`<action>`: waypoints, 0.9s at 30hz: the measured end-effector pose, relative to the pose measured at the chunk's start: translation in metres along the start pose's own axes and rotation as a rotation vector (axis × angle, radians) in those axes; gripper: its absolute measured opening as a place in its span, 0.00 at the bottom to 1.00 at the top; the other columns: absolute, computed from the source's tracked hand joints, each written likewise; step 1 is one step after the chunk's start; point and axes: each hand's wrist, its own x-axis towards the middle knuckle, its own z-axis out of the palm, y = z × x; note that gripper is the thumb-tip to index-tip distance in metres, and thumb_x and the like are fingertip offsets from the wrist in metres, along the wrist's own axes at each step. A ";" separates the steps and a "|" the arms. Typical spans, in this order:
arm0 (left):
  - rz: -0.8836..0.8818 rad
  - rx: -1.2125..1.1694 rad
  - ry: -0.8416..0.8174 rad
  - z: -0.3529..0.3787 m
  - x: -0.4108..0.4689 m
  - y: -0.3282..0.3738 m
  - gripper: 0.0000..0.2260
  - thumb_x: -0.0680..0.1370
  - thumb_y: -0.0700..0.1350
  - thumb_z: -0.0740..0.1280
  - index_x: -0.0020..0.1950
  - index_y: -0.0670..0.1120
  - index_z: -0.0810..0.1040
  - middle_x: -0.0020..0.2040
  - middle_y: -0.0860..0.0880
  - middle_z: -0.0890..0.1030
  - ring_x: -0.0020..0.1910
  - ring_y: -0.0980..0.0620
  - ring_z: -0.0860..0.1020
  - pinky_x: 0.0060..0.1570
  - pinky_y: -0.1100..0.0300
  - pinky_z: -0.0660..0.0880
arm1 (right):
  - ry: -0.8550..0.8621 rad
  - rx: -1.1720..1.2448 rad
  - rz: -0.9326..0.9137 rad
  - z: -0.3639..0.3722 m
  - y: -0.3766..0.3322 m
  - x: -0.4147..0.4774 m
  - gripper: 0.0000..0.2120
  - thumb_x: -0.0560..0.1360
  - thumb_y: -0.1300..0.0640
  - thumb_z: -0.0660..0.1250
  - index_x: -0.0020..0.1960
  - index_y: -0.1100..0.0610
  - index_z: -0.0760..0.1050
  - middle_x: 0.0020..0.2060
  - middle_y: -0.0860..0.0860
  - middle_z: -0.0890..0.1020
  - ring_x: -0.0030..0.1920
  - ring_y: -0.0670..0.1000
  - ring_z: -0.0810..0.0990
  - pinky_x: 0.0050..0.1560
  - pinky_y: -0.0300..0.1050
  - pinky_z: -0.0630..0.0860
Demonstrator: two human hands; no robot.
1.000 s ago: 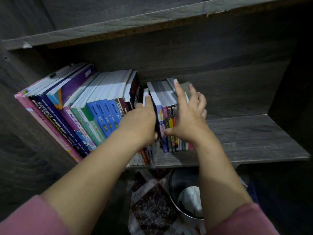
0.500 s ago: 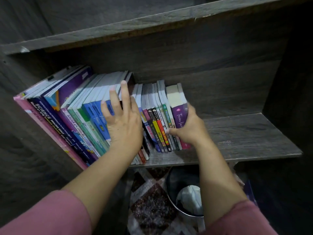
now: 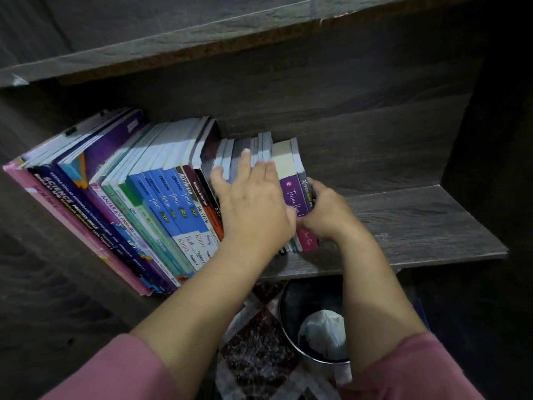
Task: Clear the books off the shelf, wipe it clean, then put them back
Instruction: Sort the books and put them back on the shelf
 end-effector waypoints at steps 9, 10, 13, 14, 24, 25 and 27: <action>-0.032 -0.009 0.299 0.001 -0.016 0.003 0.07 0.67 0.45 0.76 0.37 0.47 0.78 0.34 0.50 0.77 0.37 0.49 0.76 0.50 0.49 0.60 | -0.076 0.032 0.042 -0.001 0.007 -0.001 0.48 0.64 0.64 0.77 0.78 0.51 0.57 0.60 0.50 0.80 0.54 0.51 0.81 0.58 0.48 0.78; -0.029 -0.042 0.322 0.000 -0.028 0.005 0.07 0.67 0.44 0.76 0.38 0.47 0.78 0.35 0.50 0.77 0.37 0.49 0.76 0.49 0.50 0.61 | -0.080 0.032 0.038 0.000 0.007 -0.002 0.48 0.64 0.63 0.76 0.78 0.51 0.56 0.59 0.50 0.80 0.54 0.50 0.81 0.58 0.47 0.78; -0.065 -0.238 0.248 -0.009 -0.056 0.010 0.10 0.68 0.48 0.74 0.43 0.46 0.77 0.41 0.48 0.75 0.37 0.47 0.75 0.49 0.50 0.68 | -0.083 0.000 0.038 0.000 0.007 -0.006 0.50 0.64 0.62 0.75 0.79 0.51 0.53 0.59 0.50 0.80 0.53 0.49 0.80 0.58 0.44 0.76; -0.125 -0.342 0.186 -0.014 -0.059 0.010 0.13 0.68 0.49 0.74 0.46 0.46 0.75 0.45 0.48 0.73 0.39 0.47 0.75 0.47 0.50 0.71 | -0.085 -0.001 0.045 0.000 0.007 -0.005 0.50 0.64 0.62 0.74 0.79 0.51 0.52 0.58 0.50 0.80 0.53 0.49 0.80 0.58 0.44 0.76; -0.382 -0.616 -0.152 -0.025 -0.034 0.028 0.44 0.75 0.45 0.65 0.77 0.52 0.33 0.55 0.43 0.77 0.52 0.40 0.78 0.54 0.50 0.73 | -0.113 -0.011 0.069 0.000 0.002 0.002 0.45 0.66 0.52 0.76 0.77 0.52 0.56 0.61 0.49 0.79 0.57 0.50 0.78 0.60 0.45 0.74; -0.410 -0.598 -0.164 -0.025 -0.026 0.027 0.44 0.75 0.45 0.66 0.77 0.51 0.34 0.53 0.43 0.78 0.51 0.40 0.79 0.52 0.51 0.72 | -0.111 -0.028 0.070 0.000 0.001 0.002 0.43 0.67 0.50 0.75 0.77 0.52 0.57 0.62 0.51 0.78 0.58 0.52 0.78 0.59 0.45 0.74; -0.438 -0.579 -0.240 -0.026 -0.009 0.023 0.47 0.74 0.45 0.68 0.77 0.49 0.33 0.49 0.45 0.78 0.49 0.41 0.79 0.49 0.52 0.72 | -0.103 -0.050 0.066 0.000 -0.002 0.001 0.39 0.69 0.47 0.73 0.74 0.53 0.60 0.61 0.52 0.78 0.58 0.54 0.78 0.58 0.47 0.75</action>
